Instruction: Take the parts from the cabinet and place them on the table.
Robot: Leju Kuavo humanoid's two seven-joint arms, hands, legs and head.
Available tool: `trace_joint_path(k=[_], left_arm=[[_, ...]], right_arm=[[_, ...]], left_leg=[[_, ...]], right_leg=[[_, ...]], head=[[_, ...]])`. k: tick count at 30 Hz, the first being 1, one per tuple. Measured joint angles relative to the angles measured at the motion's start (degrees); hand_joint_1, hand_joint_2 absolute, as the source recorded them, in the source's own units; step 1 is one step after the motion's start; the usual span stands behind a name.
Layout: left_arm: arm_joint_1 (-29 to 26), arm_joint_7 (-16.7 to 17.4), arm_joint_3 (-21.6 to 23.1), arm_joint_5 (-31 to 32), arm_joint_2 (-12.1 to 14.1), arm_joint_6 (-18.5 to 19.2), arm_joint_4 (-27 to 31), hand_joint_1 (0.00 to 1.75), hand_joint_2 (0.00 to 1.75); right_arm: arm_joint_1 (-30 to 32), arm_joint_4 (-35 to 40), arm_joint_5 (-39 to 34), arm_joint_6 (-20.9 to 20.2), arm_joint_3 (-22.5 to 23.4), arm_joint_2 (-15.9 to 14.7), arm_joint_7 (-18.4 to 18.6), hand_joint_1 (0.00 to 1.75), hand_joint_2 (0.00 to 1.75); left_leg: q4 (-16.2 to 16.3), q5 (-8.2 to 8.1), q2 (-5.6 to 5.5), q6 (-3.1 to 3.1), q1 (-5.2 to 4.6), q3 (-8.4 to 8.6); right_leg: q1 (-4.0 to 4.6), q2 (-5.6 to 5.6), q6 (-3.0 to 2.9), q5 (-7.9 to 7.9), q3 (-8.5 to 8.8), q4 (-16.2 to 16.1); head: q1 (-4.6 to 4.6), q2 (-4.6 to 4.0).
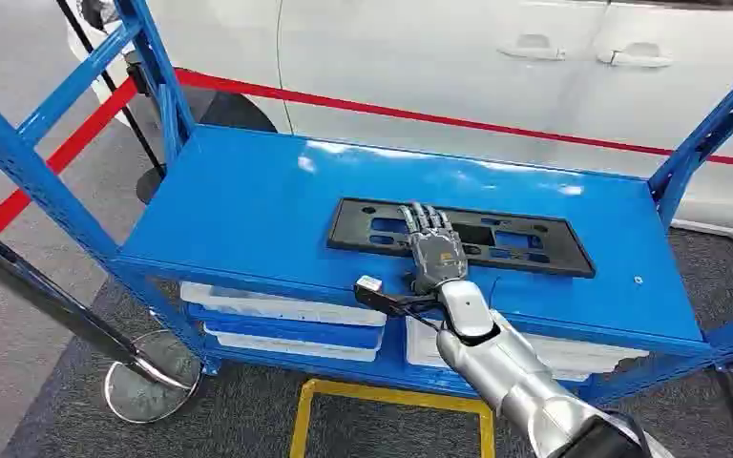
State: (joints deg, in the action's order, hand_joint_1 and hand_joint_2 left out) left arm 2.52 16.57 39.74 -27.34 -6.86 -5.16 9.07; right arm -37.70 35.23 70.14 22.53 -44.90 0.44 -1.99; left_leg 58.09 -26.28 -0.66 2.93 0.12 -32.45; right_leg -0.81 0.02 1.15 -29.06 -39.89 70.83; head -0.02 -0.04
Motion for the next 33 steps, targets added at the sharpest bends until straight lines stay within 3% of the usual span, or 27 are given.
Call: trace_joint_path(k=[1, 2, 3, 4, 5, 15, 25, 26, 33], left_arm=[[0.00, -0.15, 0.00, 0.00, -0.02, -0.04, 0.00, 0.00, 0.00], [0.02, -0.48, 0.00, -0.02, -0.04, -0.11, 0.00, 0.00, 0.00], [0.05, -0.66, 0.00, -0.09, -0.04, -0.15, 0.00, 0.00, 0.00], [0.02, -0.81, 0.02, -0.15, -0.04, -0.15, 0.00, 0.00, 0.00], [-0.04, -1.03, 0.02, -0.28, 0.04, -0.20, -0.02, 0.00, 0.00], [-0.05, -1.18, 0.02, -1.22, 0.04, -0.20, -0.02, 0.00, 0.00], [-0.05, -1.11, 0.00, -2.71, -0.02, -0.20, -0.02, 0.00, 0.00], [-0.06, -1.16, 0.00, -2.84, -0.02, -0.20, -0.02, 0.00, 1.75], [0.03, -0.98, 0.00, -3.82, 0.15, 0.76, -0.13, 0.00, 1.75]], right_arm=[[-0.27, -0.48, 0.00, -0.63, -0.24, 0.15, 0.00, 1.75, 1.75], [-0.49, -0.87, -0.02, -1.36, -0.48, 0.37, 0.00, 1.75, 1.75], [-0.69, -1.22, -0.11, -1.77, -0.66, 0.48, -0.09, 1.75, 1.75], [-0.80, -1.44, -0.22, -2.08, -0.85, 0.81, -0.26, 1.75, 1.75], [-0.78, -1.66, -0.31, -2.36, -0.98, 1.20, -0.46, 1.75, 1.75], [-1.25, -2.12, -0.55, -3.47, -1.86, 1.97, -1.31, 1.75, 1.75], [-1.27, -0.80, -1.14, -5.00, -3.10, 1.86, -1.81, 1.75, 1.75], [-1.26, -0.46, -1.27, -5.16, -3.34, 1.79, -1.84, 1.75, 1.75], [-0.99, 1.18, -1.51, -6.49, -4.11, 1.29, -2.91, 1.75, 1.75]], left_leg=[[0.01, -0.19, -0.04, -0.15, -0.01, 0.38], [0.00, -0.35, -0.11, -0.38, -0.02, 0.64], [0.10, -0.55, -0.18, -0.70, -0.42, 0.56], [0.17, -0.65, -0.22, -0.86, -0.40, 0.43], [0.24, -0.86, -0.15, -0.25, -0.56, 0.48], [-0.55, -0.45, -0.18, -1.24, -0.39, 0.98], [-0.56, -0.52, -0.11, -1.33, -0.38, 1.03], [-0.55, -0.53, -0.09, -1.33, -0.38, 1.03], [-0.54, -0.55, -0.07, -1.31, -0.48, 1.03]], right_leg=[[0.04, 0.00, -0.32, 2.76, 2.59, -5.41], [0.15, 0.00, -0.79, 4.31, 4.89, -10.55], [0.64, -0.04, -0.95, 3.30, 5.42, -11.48], [0.49, 0.05, -0.89, 3.70, 5.47, -11.87], [0.25, 0.22, -0.39, 3.78, 5.66, -12.02], [0.50, 0.28, -1.13, 3.60, 5.74, -11.91], [0.56, 0.31, -1.15, 3.57, 5.77, -11.90], [0.56, 0.31, -1.15, 3.57, 5.78, -11.91], [0.47, 0.32, -1.14, 3.58, 5.79, -11.92]], head=[[-0.02, 0.00], [0.00, 0.00], [-0.02, 0.00], [-0.07, 0.00], [-0.09, 0.00], [-0.07, 0.00], [-0.07, 0.00], [-0.07, 0.00], [-0.07, 0.00]])
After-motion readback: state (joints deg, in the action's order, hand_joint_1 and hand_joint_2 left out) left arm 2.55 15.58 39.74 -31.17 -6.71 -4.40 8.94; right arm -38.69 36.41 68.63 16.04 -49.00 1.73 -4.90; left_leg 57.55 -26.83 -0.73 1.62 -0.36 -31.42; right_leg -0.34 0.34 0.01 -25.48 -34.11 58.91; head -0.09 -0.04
